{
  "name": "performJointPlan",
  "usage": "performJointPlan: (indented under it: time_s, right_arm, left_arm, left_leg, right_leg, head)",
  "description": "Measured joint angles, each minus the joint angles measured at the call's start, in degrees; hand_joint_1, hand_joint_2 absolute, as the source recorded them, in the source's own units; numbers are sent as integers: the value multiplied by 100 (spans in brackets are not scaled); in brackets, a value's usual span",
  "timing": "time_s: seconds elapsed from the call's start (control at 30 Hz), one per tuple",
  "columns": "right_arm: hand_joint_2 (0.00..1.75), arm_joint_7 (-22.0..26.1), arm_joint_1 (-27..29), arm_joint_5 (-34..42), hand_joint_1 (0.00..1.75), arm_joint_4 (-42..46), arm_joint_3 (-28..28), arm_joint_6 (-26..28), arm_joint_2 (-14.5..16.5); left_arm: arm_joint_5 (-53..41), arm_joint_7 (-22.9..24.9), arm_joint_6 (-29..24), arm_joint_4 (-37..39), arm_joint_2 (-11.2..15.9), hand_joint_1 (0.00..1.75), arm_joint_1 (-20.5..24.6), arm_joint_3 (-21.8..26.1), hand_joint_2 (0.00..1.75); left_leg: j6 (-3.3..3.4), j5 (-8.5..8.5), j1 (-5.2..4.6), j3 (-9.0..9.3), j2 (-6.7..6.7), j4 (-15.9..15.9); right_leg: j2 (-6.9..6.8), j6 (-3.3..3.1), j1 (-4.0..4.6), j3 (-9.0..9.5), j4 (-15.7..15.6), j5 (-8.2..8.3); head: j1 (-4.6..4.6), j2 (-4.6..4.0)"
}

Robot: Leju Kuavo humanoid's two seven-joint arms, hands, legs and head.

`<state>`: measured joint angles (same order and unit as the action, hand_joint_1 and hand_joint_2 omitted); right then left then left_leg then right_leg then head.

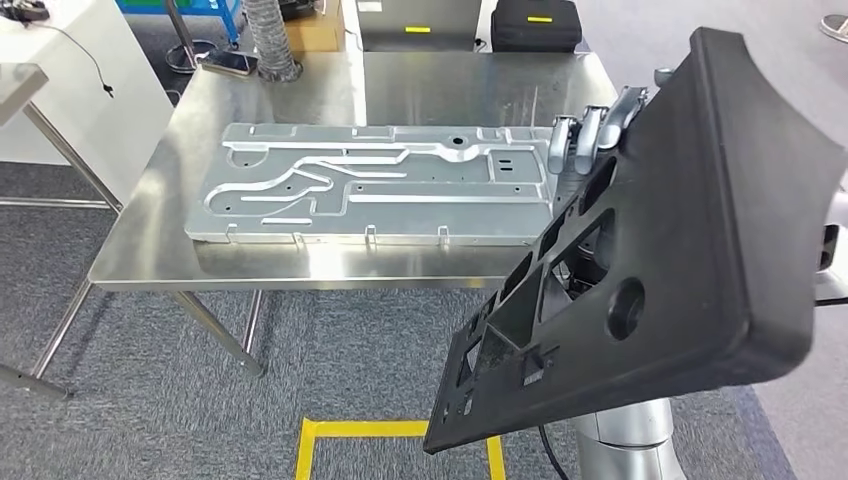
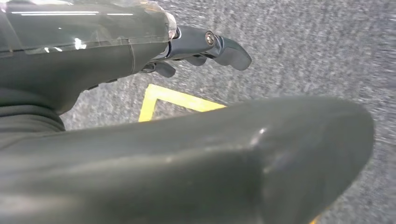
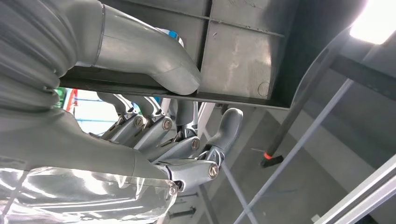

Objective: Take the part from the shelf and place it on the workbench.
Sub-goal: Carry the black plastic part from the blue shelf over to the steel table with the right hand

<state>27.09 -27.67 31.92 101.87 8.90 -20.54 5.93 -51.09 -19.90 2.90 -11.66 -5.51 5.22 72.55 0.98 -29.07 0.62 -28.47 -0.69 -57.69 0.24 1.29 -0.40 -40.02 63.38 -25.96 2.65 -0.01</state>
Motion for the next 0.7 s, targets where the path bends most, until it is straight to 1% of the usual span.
performJointPlan:
  time_s: [0.03, 0.07, 0.1, 0.13, 0.17, 0.2, 0.23, 0.27, 0.3, 0.33, 0.37, 0.4, 0.43, 0.47, 0.53, 0.57, 0.6, 0.67, 0.7]
  right_arm:
    - [175, -4, -14, 1, 175, -14, -12, 7, -1]
    - [175, -13, -33, 2, 175, -25, -22, 13, -2]
    - [175, -22, -59, 3, 175, -33, -31, 17, -2]
    - [175, -32, -92, 3, 175, -38, -35, 20, -3]
    - [175, -42, -126, 3, 175, -38, -39, 21, -2]
    - [175, -50, -155, 4, 175, -38, -43, 21, -2]
    - [175, -58, -175, 6, 175, -40, -44, 21, -1]
    - [175, -65, -185, 8, 175, -45, -46, 22, -1]
    - [175, -71, -190, 11, 175, -51, -48, 22, -1]
    - [175, -75, -191, 13, 175, -60, -49, 23, -1]
    - [175, -79, -191, 14, 175, -69, -51, 23, -1]
    - [175, -82, -191, 14, 175, -78, -52, 23, -1]
    - [175, -84, -191, 14, 175, -85, -53, 23, -1]
    - [175, -86, -192, 14, 175, -90, -55, 23, -1]
    - [175, -98, -197, 14, 175, -97, -56, 31, -1]
    - [175, -107, -207, 13, 175, -97, -57, 40, -2]
    - [175, -117, -224, 10, 175, -98, -60, 59, -2]
    - [175, -138, -291, 2, 175, -92, -80, 107, -5]
    - [175, -154, -343, -5, 175, -90, -104, 139, -9]
  left_arm:
    - [2, -2, -2, 1, -5, 0, 3, 2, 0]
    - [5, -2, -6, 0, -11, 0, 6, 4, 0]
    - [10, -2, -10, -1, -15, 0, 10, 8, 0]
    - [16, -3, -15, -1, -14, 0, 16, 11, 0]
    - [21, -2, -19, -2, -12, 0, 24, 15, 0]
    - [27, -2, -21, -1, -13, 0, 34, 19, 0]
    - [31, -2, -23, -1, -17, 0, 43, 22, 0]
    - [36, -1, -25, 0, -23, 0, 46, 28, 0]
    - [40, 0, -27, 0, -29, 0, 42, 34, 0]
    - [42, 1, -29, -1, -32, 0, 32, 43, 0]
    - [44, 2, -31, -1, -32, 0, 22, 51, 0]
    - [45, 2, -32, -2, -32, 0, 15, 58, 0]
    - [46, 2, -32, -1, -32, 0, 11, 64, 0]
    - [47, 2, -32, -1, -32, 0, 9, 70, 0]
    - [48, 3, -33, 1, -31, 0, -3, 82, 0]
    - [49, 8, -33, 0, -29, 0, -9, 89, 0]
    - [50, 12, -33, -1, -28, 0, -15, 94, 0]
    - [45, 18, -32, -2, -26, 0, -10, 101, 0]
    - [36, 14, -29, -2, -26, 0, -6, 102, 0]
  left_leg:
    - [-28, -62, -4, 59, -4, 6]
    - [-62, -112, -6, 103, -7, 25]
    - [-100, -126, -11, 150, -8, 15]
    - [-139, -105, -11, 159, -9, -20]
    - [-174, -60, -8, 125, -1, -139]
    - [-204, 4, -7, 27, 9, -361]
    - [-227, 18, -1, -147, 19, -655]
    - [-243, -38, 5, -376, 29, -991]
    - [-252, -174, 7, -617, 33, -1302]
    - [-261, -368, 9, -843, 34, -1532]
    - [-269, -544, 10, -1011, 34, -1635]
    - [-270, -641, 9, -1108, 34, -1594]
    - [-263, -605, 9, -1133, 34, -1413]
    - [-243, -413, 8, -1101, 35, -1117]
    - [-186, 310, -8, -1004, 36, -423]
    - [-158, 590, -24, -968, 35, -189]
    - [-126, 767, -37, -953, 34, -55]
    - [-56, 758, -44, -896, 28, -3]
    - [-18, 743, -35, -850, 26, 18]
  right_leg:
    - [-2, -41, 19, 58, -269, 255]
    - [0, -84, 42, 93, -422, 423]
    - [7, -124, 56, 116, -477, 461]
    - [19, -164, 58, 158, -490, 424]
    - [28, -202, 51, 213, -515, 409]
    - [30, -238, 38, 280, -540, 369]
    - [28, -270, 29, 354, -556, 324]
    - [21, -295, 26, 423, -568, 272]
    - [19, -314, 27, 486, -570, 214]
    - [25, -322, 30, 550, -570, 155]
    - [34, -324, 33, 619, -570, 95]
    - [42, -321, 34, 698, -569, 31]
    - [48, -314, 36, 787, -569, -36]
    - [49, -305, 38, 880, -570, -106]
    - [48, -275, 48, 1024, -563, -243]
    - [55, -249, 55, 1062, -566, -296]
    - [62, -215, 58, 1085, -563, -324]
    - [70, -136, 62, 1082, -504, -317]
    - [63, -101, 57, 1038, -380, -285]
  head:
    - [-1, 1]
    - [-2, 0]
    - [-1, 0]
    - [-1, -1]
    - [0, -1]
    - [1, -1]
    - [1, 0]
    - [0, 1]
    - [1, 1]
    - [1, 1]
    - [1, 0]
    - [2, -1]
    - [2, 0]
    - [2, 0]
    - [1, 0]
    - [1, 0]
    - [1, -1]
    - [1, 0]
    - [1, 0]
